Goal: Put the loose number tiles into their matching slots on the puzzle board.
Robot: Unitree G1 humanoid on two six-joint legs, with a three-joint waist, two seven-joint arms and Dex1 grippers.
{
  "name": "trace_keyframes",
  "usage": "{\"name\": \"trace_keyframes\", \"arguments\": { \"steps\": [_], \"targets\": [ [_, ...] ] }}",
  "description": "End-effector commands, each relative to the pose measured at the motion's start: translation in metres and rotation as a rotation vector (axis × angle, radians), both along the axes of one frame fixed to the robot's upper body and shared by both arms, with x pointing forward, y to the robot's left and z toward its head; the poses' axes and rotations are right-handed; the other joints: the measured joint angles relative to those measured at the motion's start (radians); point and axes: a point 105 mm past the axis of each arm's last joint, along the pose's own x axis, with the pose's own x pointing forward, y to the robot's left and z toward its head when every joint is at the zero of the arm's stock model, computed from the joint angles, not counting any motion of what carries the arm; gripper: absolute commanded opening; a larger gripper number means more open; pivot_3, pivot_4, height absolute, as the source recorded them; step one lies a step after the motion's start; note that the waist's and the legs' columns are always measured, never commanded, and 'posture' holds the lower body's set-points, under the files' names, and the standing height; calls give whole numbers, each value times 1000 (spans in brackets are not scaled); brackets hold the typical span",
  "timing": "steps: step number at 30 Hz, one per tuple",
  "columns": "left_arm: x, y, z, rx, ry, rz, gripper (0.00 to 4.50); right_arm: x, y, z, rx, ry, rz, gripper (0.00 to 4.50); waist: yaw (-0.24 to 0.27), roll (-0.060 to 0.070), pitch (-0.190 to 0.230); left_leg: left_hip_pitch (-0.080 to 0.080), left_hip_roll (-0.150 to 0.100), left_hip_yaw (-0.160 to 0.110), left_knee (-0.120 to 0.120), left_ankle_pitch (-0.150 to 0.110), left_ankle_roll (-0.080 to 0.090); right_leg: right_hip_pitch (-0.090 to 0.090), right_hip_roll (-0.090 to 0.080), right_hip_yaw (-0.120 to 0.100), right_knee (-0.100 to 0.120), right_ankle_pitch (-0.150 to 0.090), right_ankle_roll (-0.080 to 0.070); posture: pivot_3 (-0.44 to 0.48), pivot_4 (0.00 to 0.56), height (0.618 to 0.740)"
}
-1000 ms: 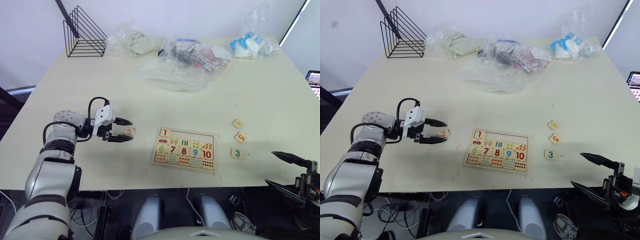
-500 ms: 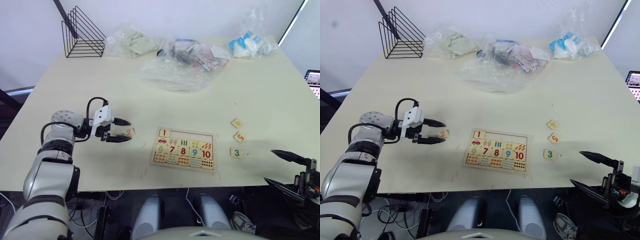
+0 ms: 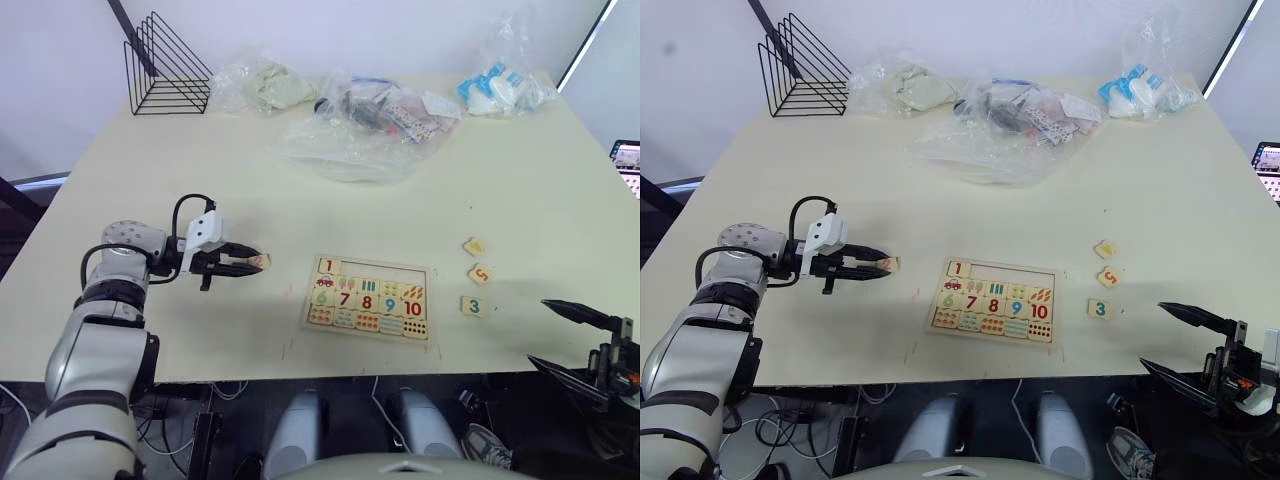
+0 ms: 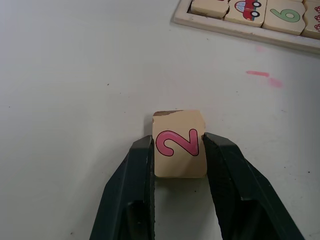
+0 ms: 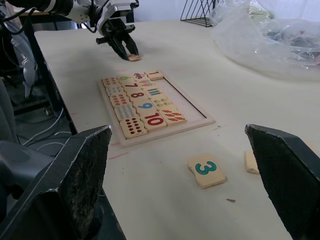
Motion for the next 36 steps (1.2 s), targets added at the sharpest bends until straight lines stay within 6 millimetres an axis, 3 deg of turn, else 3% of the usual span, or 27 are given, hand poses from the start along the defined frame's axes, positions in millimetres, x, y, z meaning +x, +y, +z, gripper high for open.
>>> {"name": "trace_keyframes", "arguments": {
  "steps": [1, 6, 19, 27, 36],
  "targets": [
    [-6, 6, 2, 38, 20, -26, 948, -3, -2, 8, -12, -49, -16, 4500, 0, 0, 0, 0, 0, 0, 0, 0, 0, 0, 0, 0, 0, 0, 0, 0, 150, 740],
    [-3, -1, 20, 56, -42, -89, 948, -5, -3, 6, -9, -48, -29, 4500, 1, 0, 0, 0, 0, 0, 0, 0, 0, 0, 0, 0, 0, 0, 0, 0, 150, 740],
    [-8, -60, 71, 10, -41, -288, 948, -7, 4, 3, 11, -55, -36, 4500, 3, 0, 1, -2, 0, -1, 0, 0, 0, -1, 0, 0, 0, 0, 0, 0, 150, 740],
    [-10, -99, 85, 24, -31, -363, 948, -7, 7, 6, 22, -67, -53, 4500, 3, 0, 1, -2, 0, -1, 1, 0, 0, -1, 0, 0, 0, 0, 0, 0, 150, 740],
    [-2, -140, 83, 128, -53, -364, 948, -4, 13, 9, 29, -89, -71, 4500, 1, 0, 1, -2, 0, -1, 1, 0, 0, -1, 0, 0, 0, 0, 0, 0, 150, 740]
  ]
}}
